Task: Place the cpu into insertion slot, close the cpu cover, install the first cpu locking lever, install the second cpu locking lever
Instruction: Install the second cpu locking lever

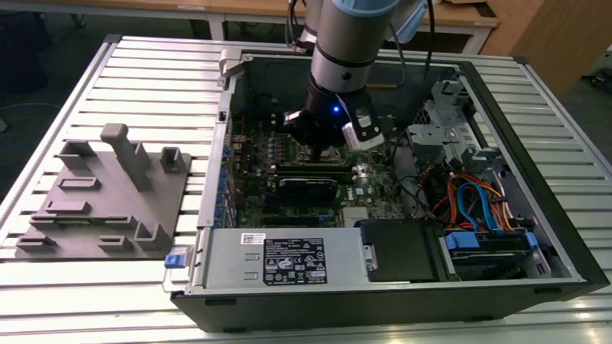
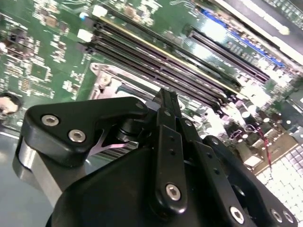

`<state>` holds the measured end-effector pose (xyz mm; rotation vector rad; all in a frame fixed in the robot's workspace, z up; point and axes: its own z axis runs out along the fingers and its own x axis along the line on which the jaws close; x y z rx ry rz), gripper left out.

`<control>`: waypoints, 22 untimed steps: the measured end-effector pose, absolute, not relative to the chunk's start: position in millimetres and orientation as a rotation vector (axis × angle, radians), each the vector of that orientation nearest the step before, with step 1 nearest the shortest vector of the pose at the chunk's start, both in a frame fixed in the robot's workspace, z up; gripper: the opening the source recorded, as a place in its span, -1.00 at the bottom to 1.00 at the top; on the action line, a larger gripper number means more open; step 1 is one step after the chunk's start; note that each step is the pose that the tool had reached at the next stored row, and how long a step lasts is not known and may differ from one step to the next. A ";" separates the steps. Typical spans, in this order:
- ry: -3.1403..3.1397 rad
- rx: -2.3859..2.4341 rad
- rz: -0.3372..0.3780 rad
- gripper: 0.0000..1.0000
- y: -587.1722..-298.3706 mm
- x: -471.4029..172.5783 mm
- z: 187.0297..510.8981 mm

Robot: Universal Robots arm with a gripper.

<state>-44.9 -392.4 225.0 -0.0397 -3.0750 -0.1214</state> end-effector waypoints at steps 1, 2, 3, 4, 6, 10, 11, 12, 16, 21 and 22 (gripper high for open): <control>-3.075 -0.040 -0.122 -0.80 -392.7 -46.9 224.8; -3.075 -0.040 -0.123 -0.80 -392.9 -47.8 224.5; -3.075 -0.039 -0.126 -0.80 -393.3 -48.2 224.1; -3.074 -0.038 -0.133 -0.80 -394.2 -48.7 223.8; -3.073 -0.038 -0.152 -0.80 -396.1 -50.3 223.6; -3.071 -0.037 -0.183 -0.80 -401.8 -54.3 223.1; -3.071 -0.036 -0.190 -0.80 -403.3 -55.1 222.9; -3.070 -0.036 -0.199 -0.80 -404.7 -55.9 222.7; -3.066 -0.034 -0.257 -0.80 -409.2 -58.7 221.4; -3.061 -0.032 -0.322 -0.80 -410.7 -59.1 219.0; -3.061 -0.031 -0.324 -0.80 -411.6 -59.3 218.6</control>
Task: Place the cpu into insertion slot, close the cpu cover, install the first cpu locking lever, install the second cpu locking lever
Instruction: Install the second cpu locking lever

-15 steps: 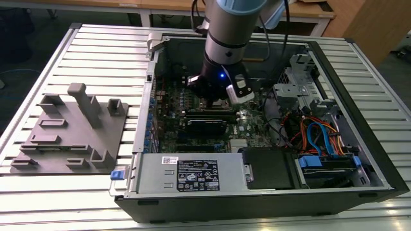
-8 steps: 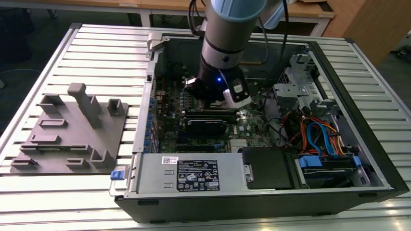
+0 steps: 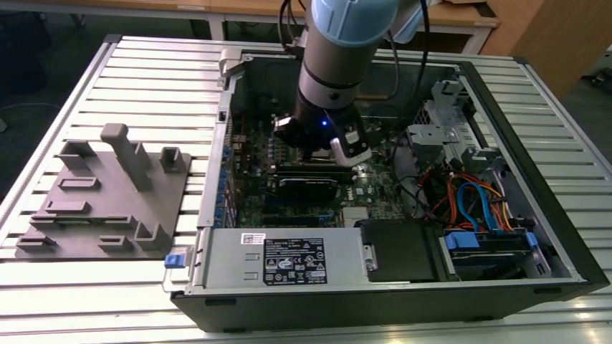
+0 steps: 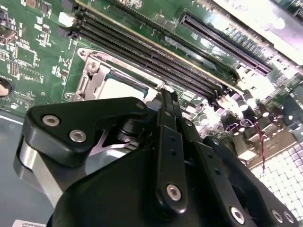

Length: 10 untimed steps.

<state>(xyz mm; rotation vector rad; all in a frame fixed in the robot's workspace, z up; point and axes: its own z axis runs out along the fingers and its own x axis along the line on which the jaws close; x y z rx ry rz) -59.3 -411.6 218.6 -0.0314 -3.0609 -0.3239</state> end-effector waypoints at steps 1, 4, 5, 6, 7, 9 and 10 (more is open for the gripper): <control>-3.061 -0.031 -0.325 -0.80 -412.8 -59.5 218.1; -3.061 -0.032 -0.325 -0.80 -415.5 -61.6 216.8; -3.061 -0.032 -0.325 -0.80 -416.3 -62.8 216.4; -3.061 -0.031 -0.325 -0.80 -416.6 -64.5 215.8; -3.061 -0.031 -0.325 -0.80 -416.9 -66.7 215.2; -3.061 -0.031 -0.326 -0.80 -417.2 -68.7 212.7; -3.061 -0.031 -0.326 -0.80 -417.3 -69.2 211.0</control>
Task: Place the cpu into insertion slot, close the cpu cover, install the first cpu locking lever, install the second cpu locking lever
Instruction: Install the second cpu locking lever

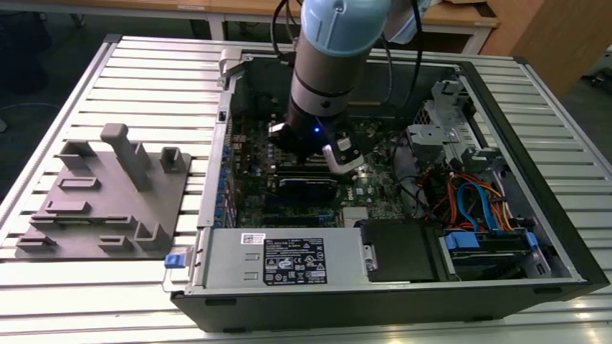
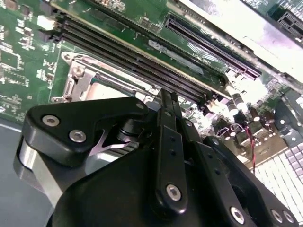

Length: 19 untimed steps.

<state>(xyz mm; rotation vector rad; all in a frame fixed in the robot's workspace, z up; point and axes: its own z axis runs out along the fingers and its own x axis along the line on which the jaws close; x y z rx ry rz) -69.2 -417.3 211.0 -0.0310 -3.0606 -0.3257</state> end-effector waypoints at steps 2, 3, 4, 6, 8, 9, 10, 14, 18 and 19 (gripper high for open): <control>-3.060 -0.031 -0.326 -0.80 -417.3 -69.5 207.5; -3.060 -0.031 -0.330 -0.80 -417.3 -69.6 206.0; -3.059 -0.031 -0.335 -0.80 -417.3 -69.7 204.8; -3.059 -0.031 -0.344 -0.80 -417.3 -69.9 202.6; -3.057 -0.030 -0.356 -0.80 -417.4 -70.3 202.0; -3.056 -0.030 -0.363 -0.80 -417.8 -70.5 202.0; -3.055 -0.029 -0.371 -0.80 -418.7 -70.5 201.9; -3.053 -0.029 -0.384 -0.80 -424.9 -70.7 201.9; -3.053 -0.029 -0.387 -0.80 -425.5 -72.7 201.4; -3.053 -0.029 -0.388 -0.80 -425.5 -73.5 201.0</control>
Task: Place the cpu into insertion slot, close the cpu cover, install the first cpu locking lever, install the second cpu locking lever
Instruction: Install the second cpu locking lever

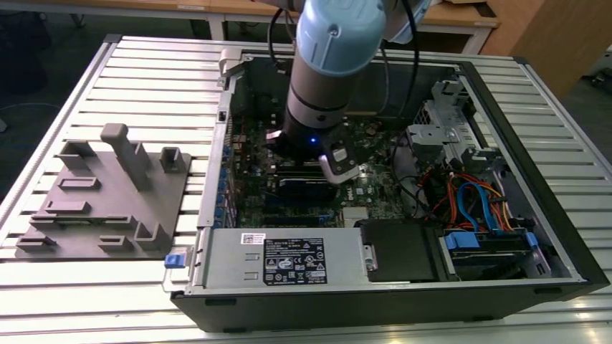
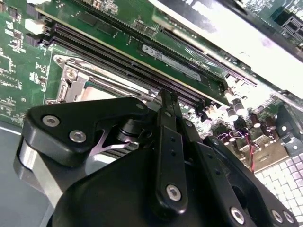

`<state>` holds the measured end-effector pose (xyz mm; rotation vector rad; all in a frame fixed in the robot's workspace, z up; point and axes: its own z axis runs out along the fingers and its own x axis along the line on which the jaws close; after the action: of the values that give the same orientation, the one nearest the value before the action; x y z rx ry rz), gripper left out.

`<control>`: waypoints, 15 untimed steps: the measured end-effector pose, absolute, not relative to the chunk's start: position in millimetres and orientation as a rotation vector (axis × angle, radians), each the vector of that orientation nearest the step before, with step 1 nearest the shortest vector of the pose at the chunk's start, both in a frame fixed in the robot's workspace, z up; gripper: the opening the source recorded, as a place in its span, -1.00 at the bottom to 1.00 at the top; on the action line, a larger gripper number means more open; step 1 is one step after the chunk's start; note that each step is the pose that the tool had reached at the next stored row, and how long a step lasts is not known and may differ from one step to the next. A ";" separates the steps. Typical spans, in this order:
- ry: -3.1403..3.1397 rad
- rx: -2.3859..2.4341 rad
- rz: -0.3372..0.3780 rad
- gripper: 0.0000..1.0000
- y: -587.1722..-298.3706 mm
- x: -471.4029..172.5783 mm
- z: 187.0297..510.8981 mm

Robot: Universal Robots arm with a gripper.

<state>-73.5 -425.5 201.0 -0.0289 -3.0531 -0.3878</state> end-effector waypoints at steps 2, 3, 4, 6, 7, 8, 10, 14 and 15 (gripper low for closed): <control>-3.053 -0.029 -0.391 -0.80 -425.6 -74.8 199.9; -3.052 -0.029 -0.393 -0.80 -425.6 -75.0 199.1; -3.051 -0.028 -0.399 -0.80 -425.6 -75.2 197.9; -3.050 -0.028 -0.409 -0.80 -425.6 -75.3 196.2; -3.050 -0.028 -0.412 -0.80 -425.6 -75.3 195.5; -3.049 -0.028 -0.415 -0.80 -425.6 -75.2 195.0; -3.048 -0.028 -0.421 -0.80 -425.6 -75.3 194.8; -3.047 -0.027 -0.431 -0.80 -425.5 -75.4 194.0; -3.047 -0.027 -0.433 -0.80 -425.5 -75.5 193.7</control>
<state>-75.5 -425.5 193.7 -0.0273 -3.0468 -0.4327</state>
